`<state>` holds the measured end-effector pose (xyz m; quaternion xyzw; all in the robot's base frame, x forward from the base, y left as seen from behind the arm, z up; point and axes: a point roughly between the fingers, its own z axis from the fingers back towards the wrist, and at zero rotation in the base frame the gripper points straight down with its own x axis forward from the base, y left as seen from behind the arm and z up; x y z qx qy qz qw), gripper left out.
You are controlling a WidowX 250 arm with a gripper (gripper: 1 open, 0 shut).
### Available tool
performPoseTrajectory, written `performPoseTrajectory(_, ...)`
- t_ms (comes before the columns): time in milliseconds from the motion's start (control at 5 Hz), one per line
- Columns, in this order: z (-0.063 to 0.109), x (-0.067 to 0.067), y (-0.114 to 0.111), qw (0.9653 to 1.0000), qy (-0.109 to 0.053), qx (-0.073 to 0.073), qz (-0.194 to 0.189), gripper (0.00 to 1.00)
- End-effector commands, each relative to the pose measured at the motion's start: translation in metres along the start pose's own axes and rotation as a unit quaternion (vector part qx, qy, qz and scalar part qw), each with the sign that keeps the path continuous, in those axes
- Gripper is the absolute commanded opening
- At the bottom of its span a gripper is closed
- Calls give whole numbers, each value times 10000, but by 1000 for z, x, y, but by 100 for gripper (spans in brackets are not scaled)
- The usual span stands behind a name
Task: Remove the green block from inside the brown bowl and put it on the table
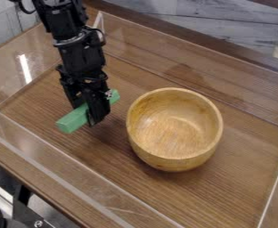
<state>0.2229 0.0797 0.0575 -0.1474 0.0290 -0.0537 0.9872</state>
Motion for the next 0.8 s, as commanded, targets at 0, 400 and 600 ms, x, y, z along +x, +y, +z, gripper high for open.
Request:
performPoseTrajectory(0,13,7,6,9997,-231,124,0,0)
performPoseTrajectory(400,13,8,10,9997,-223,93,16,0)
performPoseTrajectory(600,12,8,11,9997,-217,80,21,0)
